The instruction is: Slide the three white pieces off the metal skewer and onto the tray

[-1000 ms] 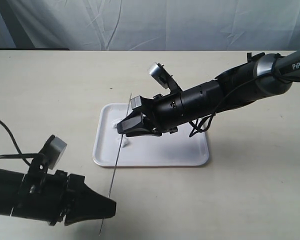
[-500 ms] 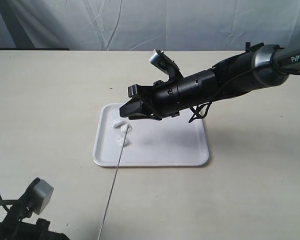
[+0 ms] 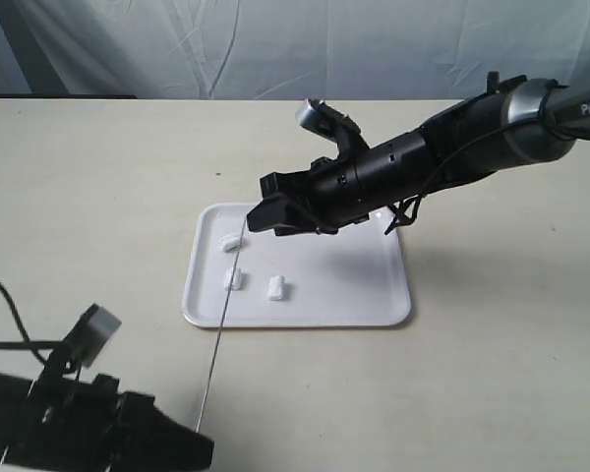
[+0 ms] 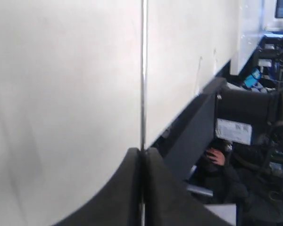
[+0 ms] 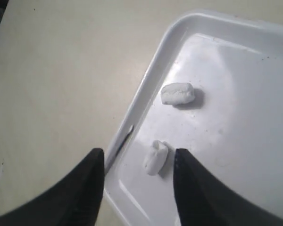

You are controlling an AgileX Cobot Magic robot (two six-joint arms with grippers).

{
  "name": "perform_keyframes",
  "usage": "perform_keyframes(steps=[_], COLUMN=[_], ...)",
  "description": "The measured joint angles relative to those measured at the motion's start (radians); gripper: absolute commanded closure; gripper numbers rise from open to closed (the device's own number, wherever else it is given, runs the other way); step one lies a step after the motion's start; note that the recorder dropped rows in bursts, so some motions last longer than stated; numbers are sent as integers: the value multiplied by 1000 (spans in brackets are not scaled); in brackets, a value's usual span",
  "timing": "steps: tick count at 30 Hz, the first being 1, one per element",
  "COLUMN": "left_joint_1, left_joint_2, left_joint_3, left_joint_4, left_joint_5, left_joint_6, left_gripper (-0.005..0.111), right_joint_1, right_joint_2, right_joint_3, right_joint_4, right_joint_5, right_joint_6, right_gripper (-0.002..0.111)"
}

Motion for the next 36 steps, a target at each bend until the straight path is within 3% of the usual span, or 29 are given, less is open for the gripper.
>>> perform_keyframes(steps=[9, 16, 27, 36], left_joint_1=[0, 0, 0, 0], left_joint_2=[13, 154, 327, 340], left_joint_3=[-269, -421, -507, -524], left_joint_4=[6, 92, 114, 118], left_joint_5=[-146, -193, -143, -112], left_joint_6=[-159, -279, -319, -336], left_gripper=[107, 107, 107, 93], right_joint_1=[-83, -87, -87, -87], right_joint_2=[-155, -238, -330, -352], right_joint_3=[-2, -2, -2, -2], right_joint_4=[-204, -315, -324, -328], right_joint_5=[99, 275, 305, 317], right_joint_6=[95, 134, 137, 152], right_gripper=[63, 63, 63, 63])
